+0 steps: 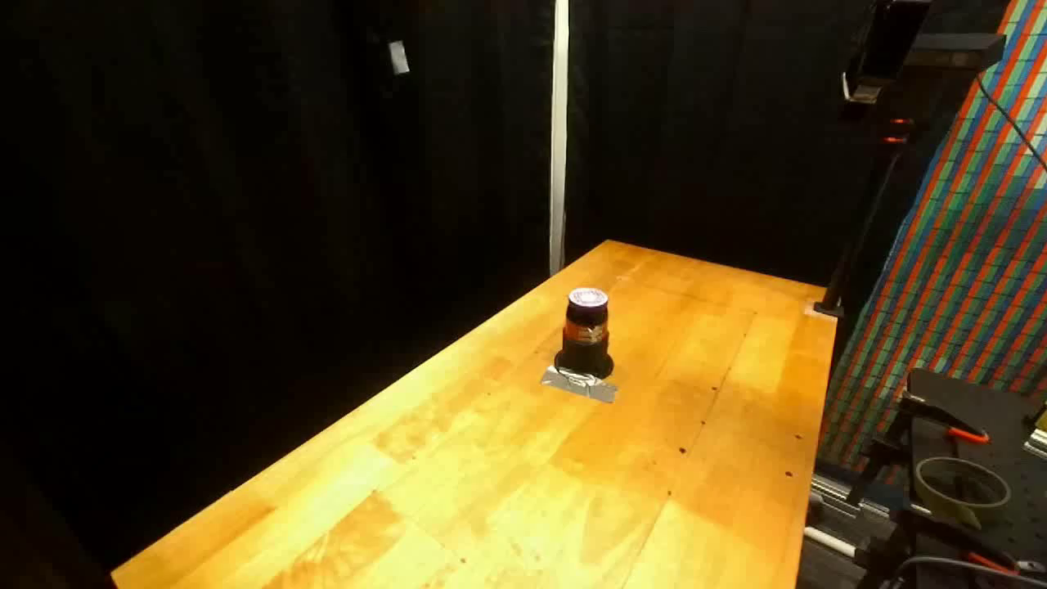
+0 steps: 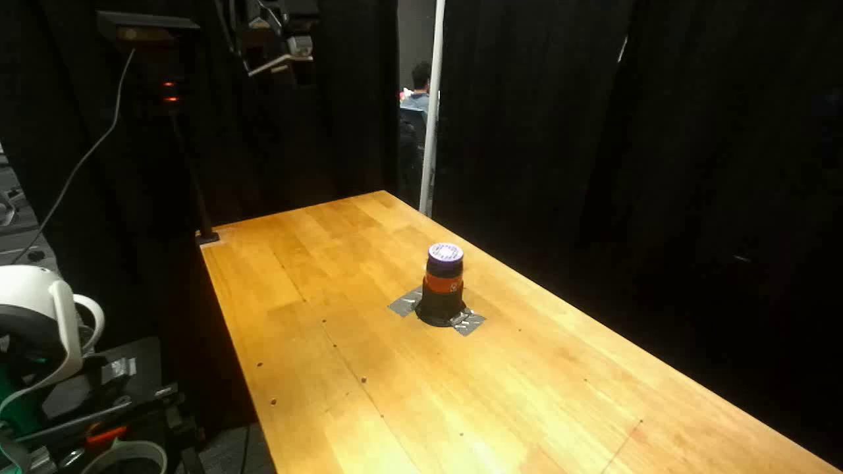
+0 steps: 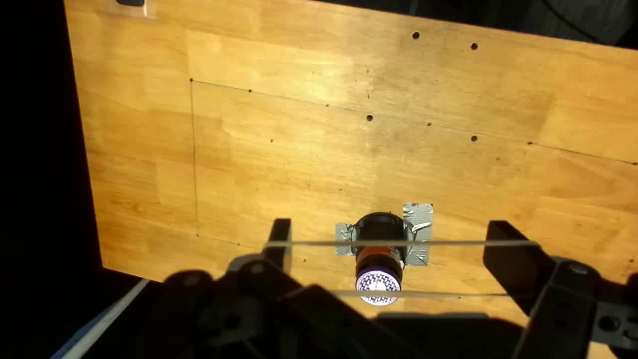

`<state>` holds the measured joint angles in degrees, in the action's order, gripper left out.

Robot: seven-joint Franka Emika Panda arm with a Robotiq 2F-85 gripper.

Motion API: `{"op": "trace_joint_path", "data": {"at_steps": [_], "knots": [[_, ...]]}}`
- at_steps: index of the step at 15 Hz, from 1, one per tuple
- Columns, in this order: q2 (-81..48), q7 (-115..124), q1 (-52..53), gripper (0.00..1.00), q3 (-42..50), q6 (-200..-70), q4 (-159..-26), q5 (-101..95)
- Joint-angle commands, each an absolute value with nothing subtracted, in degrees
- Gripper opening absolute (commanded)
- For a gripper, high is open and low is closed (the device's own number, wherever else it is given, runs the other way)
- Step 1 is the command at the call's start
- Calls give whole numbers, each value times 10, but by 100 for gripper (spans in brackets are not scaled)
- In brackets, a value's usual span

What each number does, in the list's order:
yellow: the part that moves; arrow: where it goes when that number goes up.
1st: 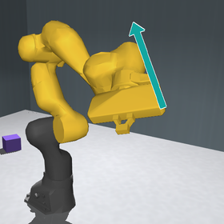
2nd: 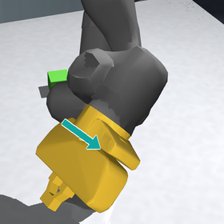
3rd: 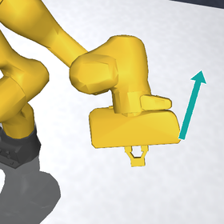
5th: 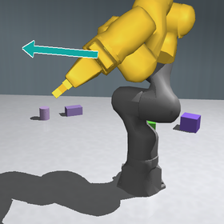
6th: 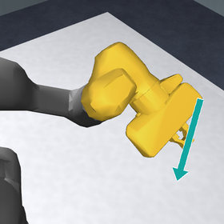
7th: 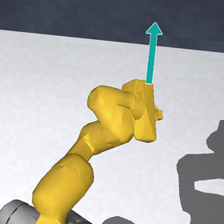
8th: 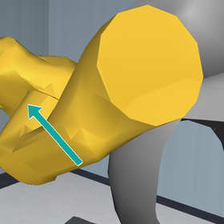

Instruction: Put the rubber band on the jar.

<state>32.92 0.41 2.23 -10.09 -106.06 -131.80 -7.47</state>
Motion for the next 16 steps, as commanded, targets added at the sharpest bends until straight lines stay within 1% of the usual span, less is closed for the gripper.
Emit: {"op": "trace_joint_path", "data": {"at_steps": [1,5,8,11,16], "knots": [[328,10,36,100,-91,-1059,-1314,-81],[331,10,36,100,-91,-1059,-1312,-81],[305,2,38,100,-83,-1091,-1309,-77],[231,-10,41,100,-77,-1145,-1278,-75],[56,-30,42,100,-70,-1216,-1181,-58]]}}
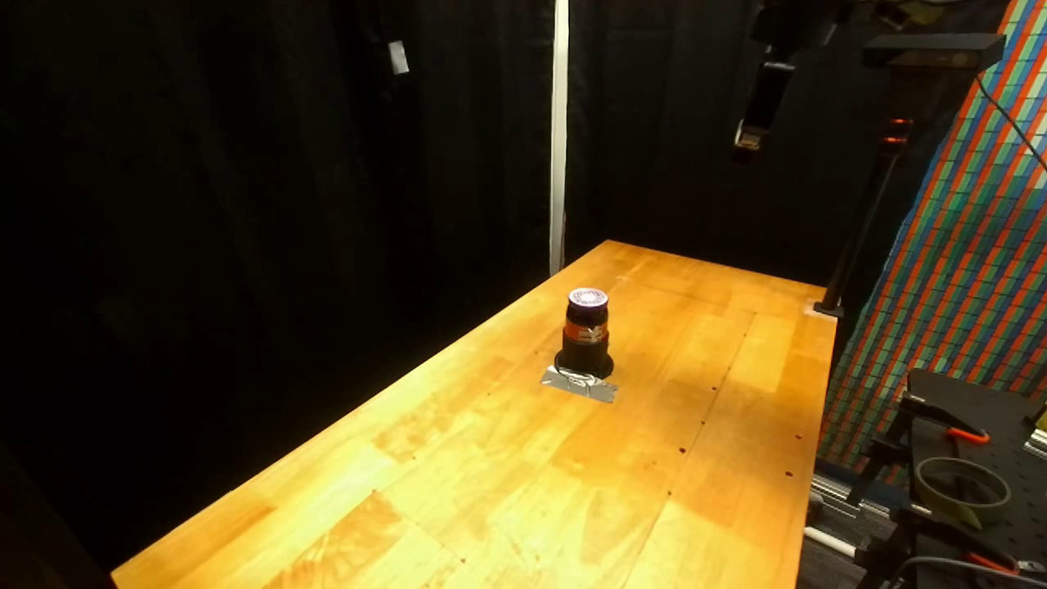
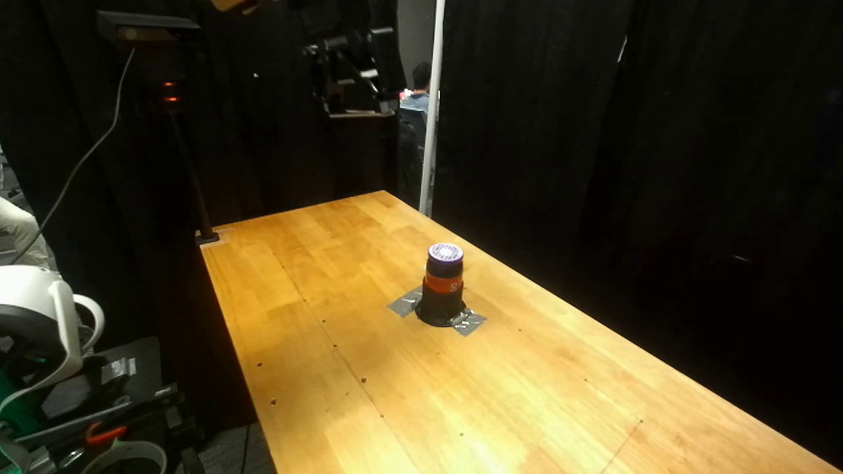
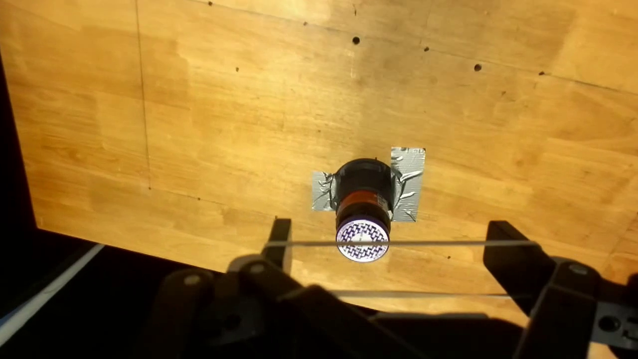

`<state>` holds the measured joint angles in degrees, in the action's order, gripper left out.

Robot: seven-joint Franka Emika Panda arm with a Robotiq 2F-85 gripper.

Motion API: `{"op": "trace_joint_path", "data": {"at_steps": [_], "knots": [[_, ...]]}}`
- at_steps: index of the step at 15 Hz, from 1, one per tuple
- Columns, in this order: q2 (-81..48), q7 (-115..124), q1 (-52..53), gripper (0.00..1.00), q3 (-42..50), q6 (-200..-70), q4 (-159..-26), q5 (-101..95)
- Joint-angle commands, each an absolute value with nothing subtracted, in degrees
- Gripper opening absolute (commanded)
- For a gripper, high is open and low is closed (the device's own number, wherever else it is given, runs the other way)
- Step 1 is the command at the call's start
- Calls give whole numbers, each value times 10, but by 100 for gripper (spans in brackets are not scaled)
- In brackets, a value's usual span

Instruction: Put the rubber band on the jar.

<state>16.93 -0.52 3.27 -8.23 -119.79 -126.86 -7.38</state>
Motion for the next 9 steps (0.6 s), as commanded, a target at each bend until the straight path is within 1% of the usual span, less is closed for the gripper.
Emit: {"op": "trace_joint_path", "data": {"at_steps": [1,5,9], "knots": [[18,-25,41,100,-72,-1217,-1156,-61],[-125,-35,41,100,-70,-1211,-1047,-47],[-236,-60,42,100,-73,-1211,-955,-30]]}}
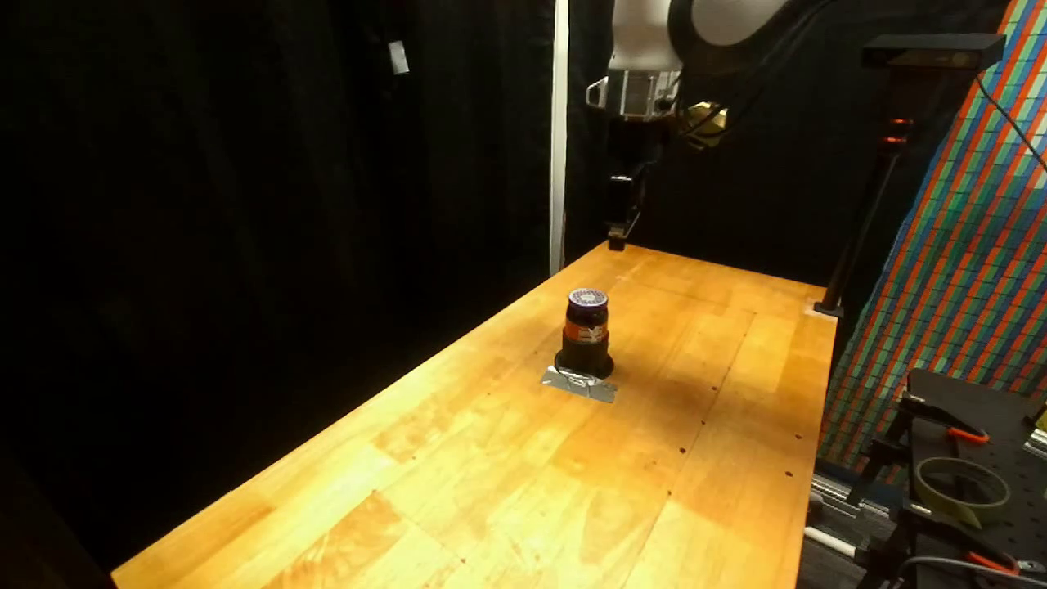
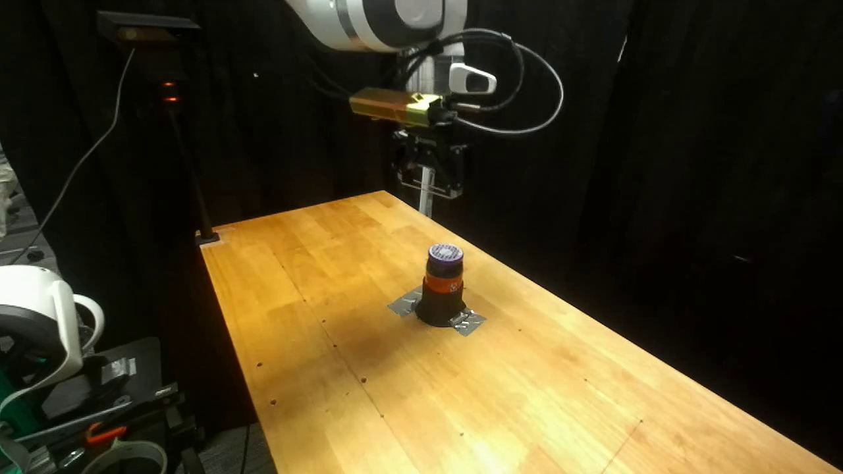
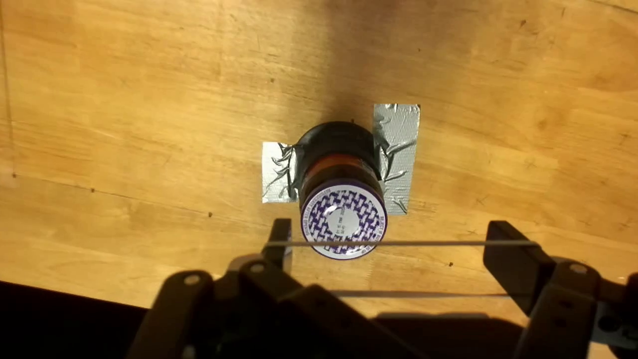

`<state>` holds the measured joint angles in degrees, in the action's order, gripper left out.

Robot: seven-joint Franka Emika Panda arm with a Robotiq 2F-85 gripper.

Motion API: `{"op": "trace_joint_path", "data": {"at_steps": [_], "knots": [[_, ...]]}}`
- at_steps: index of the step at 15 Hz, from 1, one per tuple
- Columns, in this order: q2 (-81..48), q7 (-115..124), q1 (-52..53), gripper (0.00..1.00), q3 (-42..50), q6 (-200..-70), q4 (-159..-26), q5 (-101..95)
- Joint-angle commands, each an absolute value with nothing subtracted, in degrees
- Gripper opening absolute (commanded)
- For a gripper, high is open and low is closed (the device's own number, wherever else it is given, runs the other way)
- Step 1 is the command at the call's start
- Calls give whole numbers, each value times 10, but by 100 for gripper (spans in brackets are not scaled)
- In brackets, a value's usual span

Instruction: Put the rubber band on the jar.

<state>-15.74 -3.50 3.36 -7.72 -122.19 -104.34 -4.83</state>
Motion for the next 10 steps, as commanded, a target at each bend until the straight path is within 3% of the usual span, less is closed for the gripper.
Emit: {"op": "trace_joint_path", "data": {"at_steps": [1,10], "knots": [[-257,-63,42,100,-74,-1206,-934,-25],[-389,-57,64,100,-62,-1162,-808,-40]]}}
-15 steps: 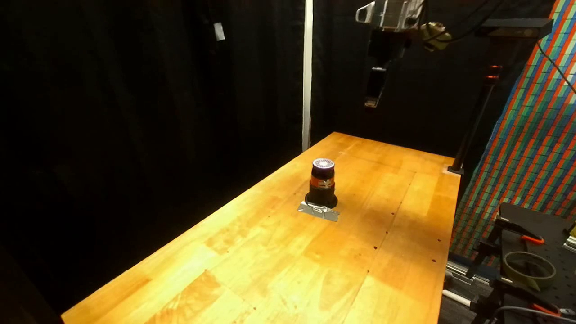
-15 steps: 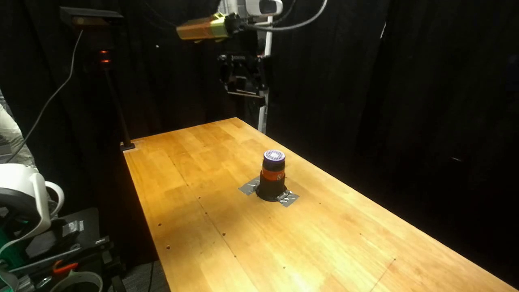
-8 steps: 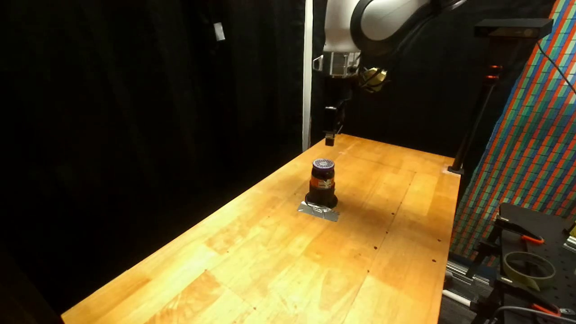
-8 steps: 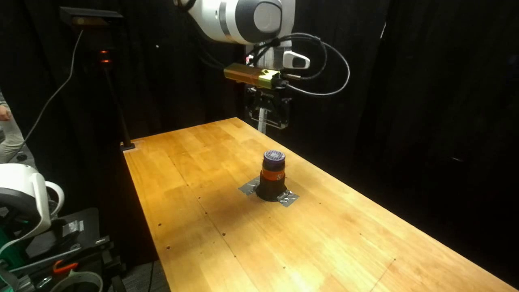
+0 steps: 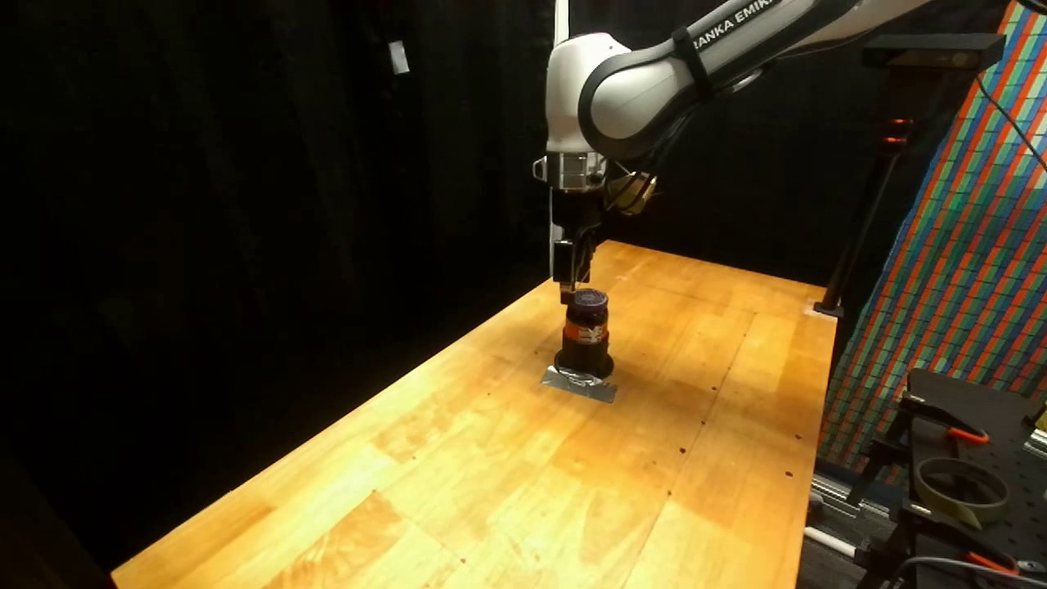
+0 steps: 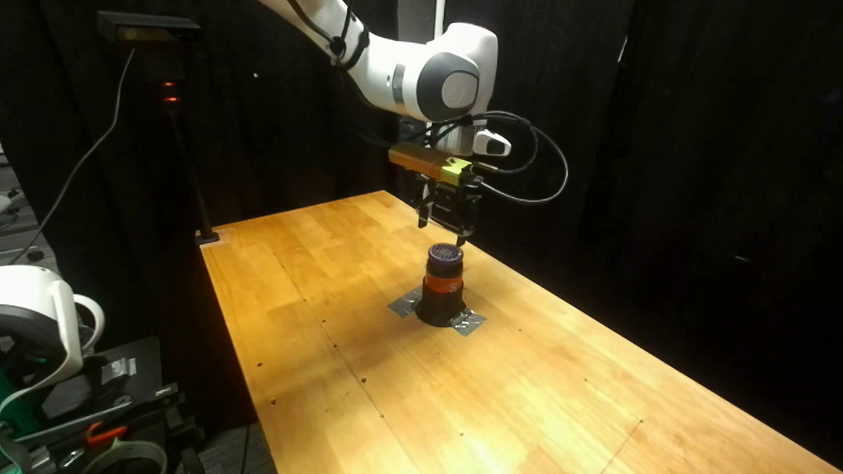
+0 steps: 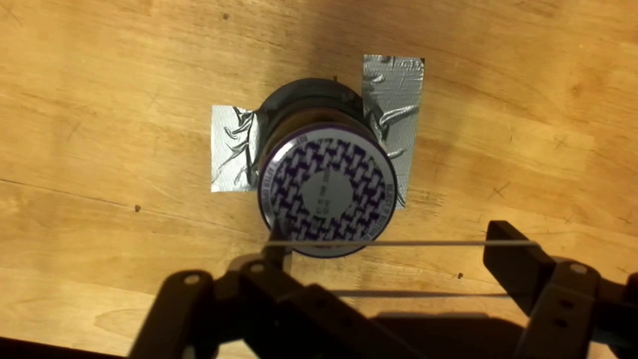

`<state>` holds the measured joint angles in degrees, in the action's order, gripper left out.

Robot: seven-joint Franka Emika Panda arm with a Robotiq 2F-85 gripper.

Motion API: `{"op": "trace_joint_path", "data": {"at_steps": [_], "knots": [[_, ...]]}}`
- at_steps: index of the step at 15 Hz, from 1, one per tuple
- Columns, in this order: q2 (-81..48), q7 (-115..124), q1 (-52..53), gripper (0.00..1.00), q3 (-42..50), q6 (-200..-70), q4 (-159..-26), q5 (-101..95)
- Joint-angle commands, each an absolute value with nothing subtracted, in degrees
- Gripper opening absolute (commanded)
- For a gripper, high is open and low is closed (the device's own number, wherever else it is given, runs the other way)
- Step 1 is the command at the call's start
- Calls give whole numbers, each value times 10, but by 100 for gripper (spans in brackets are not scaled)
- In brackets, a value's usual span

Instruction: Put the rubber band on the jar.

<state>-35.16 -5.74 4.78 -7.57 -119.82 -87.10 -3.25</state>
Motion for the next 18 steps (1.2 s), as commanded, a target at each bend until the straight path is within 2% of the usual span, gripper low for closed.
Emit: {"op": "trace_joint_path", "data": {"at_steps": [1,18], "knots": [[-398,-51,68,100,-57,-1154,-797,-45],[-480,-64,74,100,-39,-1053,-696,-63]]}}
